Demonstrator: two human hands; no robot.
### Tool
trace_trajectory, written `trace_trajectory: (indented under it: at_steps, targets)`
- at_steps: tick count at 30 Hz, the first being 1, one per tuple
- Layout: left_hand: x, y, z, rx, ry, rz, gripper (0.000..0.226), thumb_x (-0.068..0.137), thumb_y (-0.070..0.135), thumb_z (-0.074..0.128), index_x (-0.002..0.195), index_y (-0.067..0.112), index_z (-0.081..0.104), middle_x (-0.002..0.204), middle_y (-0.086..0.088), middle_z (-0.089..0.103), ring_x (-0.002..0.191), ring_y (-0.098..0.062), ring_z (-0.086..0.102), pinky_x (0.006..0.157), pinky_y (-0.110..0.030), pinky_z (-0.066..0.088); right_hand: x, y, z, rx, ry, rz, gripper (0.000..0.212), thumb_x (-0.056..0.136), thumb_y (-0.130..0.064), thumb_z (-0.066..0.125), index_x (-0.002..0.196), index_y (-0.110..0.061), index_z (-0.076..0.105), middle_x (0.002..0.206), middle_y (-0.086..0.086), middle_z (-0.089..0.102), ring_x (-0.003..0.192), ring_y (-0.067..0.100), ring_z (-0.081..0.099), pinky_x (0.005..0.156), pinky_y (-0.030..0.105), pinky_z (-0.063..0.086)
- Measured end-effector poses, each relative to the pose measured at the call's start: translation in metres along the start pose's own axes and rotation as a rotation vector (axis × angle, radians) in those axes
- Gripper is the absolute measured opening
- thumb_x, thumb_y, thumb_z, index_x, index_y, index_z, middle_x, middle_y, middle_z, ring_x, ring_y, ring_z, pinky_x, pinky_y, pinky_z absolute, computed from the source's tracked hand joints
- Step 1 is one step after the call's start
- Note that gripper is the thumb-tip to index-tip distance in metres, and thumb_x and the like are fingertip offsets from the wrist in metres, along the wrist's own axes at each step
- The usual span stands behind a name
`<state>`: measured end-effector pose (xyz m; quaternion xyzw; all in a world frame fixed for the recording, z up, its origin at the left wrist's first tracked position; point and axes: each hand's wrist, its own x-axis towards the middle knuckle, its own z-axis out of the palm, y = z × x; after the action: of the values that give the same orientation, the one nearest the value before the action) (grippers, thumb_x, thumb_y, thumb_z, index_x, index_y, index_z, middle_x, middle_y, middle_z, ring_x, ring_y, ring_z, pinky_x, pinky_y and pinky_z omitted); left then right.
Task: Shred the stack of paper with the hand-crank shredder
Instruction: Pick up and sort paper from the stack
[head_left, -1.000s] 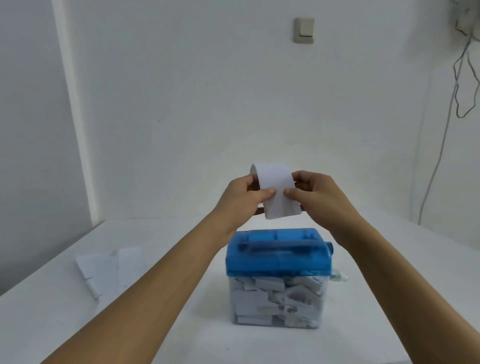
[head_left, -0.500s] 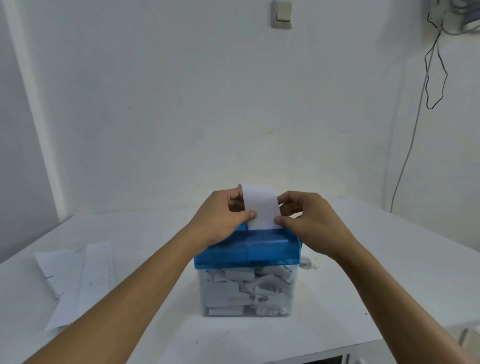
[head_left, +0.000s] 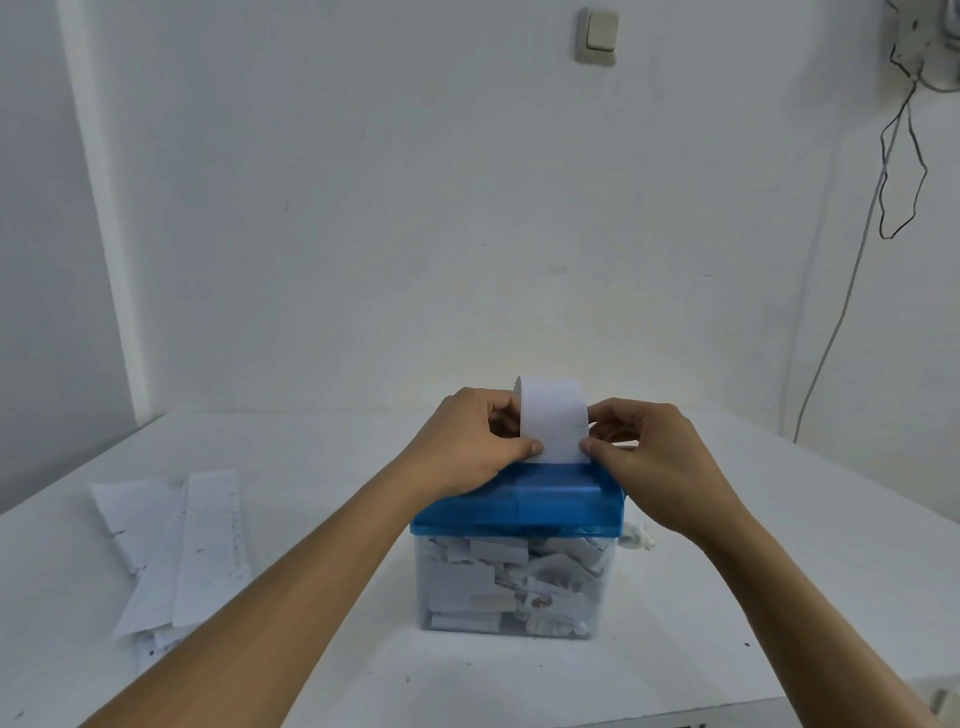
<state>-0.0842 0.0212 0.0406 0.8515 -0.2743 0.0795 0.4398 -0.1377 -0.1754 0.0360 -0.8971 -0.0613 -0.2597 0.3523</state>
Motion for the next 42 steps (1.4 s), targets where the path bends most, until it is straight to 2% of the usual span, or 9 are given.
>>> trace_trajectory:
  at_steps: [3,7,11,17,24,29,32,38,42]
  targets:
    - [-0.001,0.0,0.0,0.022,-0.002,0.011,0.014,0.089,0.023,0.078,0.092,0.032,0.068,0.092,0.015,0.072,0.084,-0.001,0.066,0.07,-0.009,0.047,-0.001,0.003,0.004,-0.007,0.008,-0.012,0.024,0.096,-0.019,0.064,0.117,-0.027,0.07,0.095,-0.017,0.067,0.09,0.002,0.062,0.069,0.007,0.046]
    - [-0.002,-0.001,0.003,0.047,0.006,0.025,0.013,0.09,0.023,0.077,0.1,0.026,0.071,0.091,0.015,0.072,0.084,0.0,0.066,0.073,-0.011,0.049,-0.012,0.012,0.004,0.055,0.031,-0.006,0.029,0.099,-0.021,0.059,0.123,-0.038,0.061,0.096,-0.021,0.066,0.094,-0.001,0.062,0.067,0.005,0.048]
    - [-0.003,0.0,0.005,0.083,0.021,0.022,0.015,0.09,0.021,0.075,0.104,0.018,0.071,0.093,0.009,0.073,0.09,-0.009,0.068,0.079,-0.02,0.054,-0.047,0.04,0.008,0.062,0.143,0.09,0.048,0.098,0.002,0.046,0.117,-0.041,0.057,0.107,-0.016,0.068,0.102,0.002,0.063,0.087,0.021,0.053]
    - [-0.003,0.005,0.007,0.133,-0.014,0.011,0.02,0.09,0.017,0.075,0.108,0.024,0.068,0.092,0.018,0.066,0.085,-0.001,0.064,0.064,-0.004,0.045,-0.084,0.058,0.043,-0.358,-0.214,0.061,0.071,0.093,0.0,0.038,0.152,-0.033,0.017,0.137,-0.02,0.033,0.126,0.002,0.04,0.107,0.015,0.029]
    - [-0.002,0.011,0.004,0.204,-0.065,-0.03,0.005,0.093,0.025,0.072,0.09,0.022,0.069,0.091,0.012,0.064,0.084,-0.007,0.06,0.066,-0.012,0.044,-0.08,0.054,0.054,-0.504,-0.19,0.034,0.025,0.103,-0.032,0.044,0.122,-0.024,0.031,0.116,-0.01,0.042,0.097,0.009,0.046,0.082,0.022,0.049]
    - [-0.006,0.014,0.003,0.287,-0.081,-0.029,0.007,0.098,0.029,0.065,0.1,0.024,0.061,0.1,0.012,0.059,0.089,-0.006,0.057,0.077,-0.018,0.046,-0.08,0.046,0.049,-0.567,-0.184,0.073,0.023,0.105,-0.028,0.043,0.121,-0.021,0.029,0.099,-0.01,0.045,0.08,0.01,0.051,0.064,0.018,0.039]
    - [-0.012,0.01,0.006,0.376,-0.079,-0.025,0.03,0.1,0.043,0.058,0.124,0.025,0.054,0.125,0.009,0.057,0.107,-0.012,0.057,0.094,-0.034,0.05,-0.082,0.043,0.047,-0.611,-0.192,0.063,0.022,0.105,-0.025,0.041,0.123,-0.02,0.029,0.095,-0.008,0.052,0.074,0.011,0.052,0.063,0.02,0.04]
    - [-0.018,0.011,0.014,0.638,-0.132,-0.111,0.113,0.056,0.107,0.019,0.138,0.035,0.051,0.125,0.01,0.065,0.1,-0.018,0.061,0.08,-0.034,0.049,-0.083,0.042,0.046,-0.678,-0.23,0.045,0.024,0.107,-0.029,0.038,0.127,-0.017,0.033,0.096,-0.005,0.063,0.075,0.013,0.061,0.069,0.024,0.051]
    - [-0.022,0.012,0.014,0.686,-0.133,-0.109,0.12,0.047,0.112,0.02,0.135,0.037,0.053,0.122,0.01,0.067,0.096,-0.018,0.061,0.081,-0.037,0.052,-0.085,0.033,0.038,-0.648,-0.243,0.047,0.019,0.107,-0.04,0.039,0.112,-0.021,0.04,0.089,-0.006,0.058,0.07,0.011,0.055,0.068,0.023,0.051]
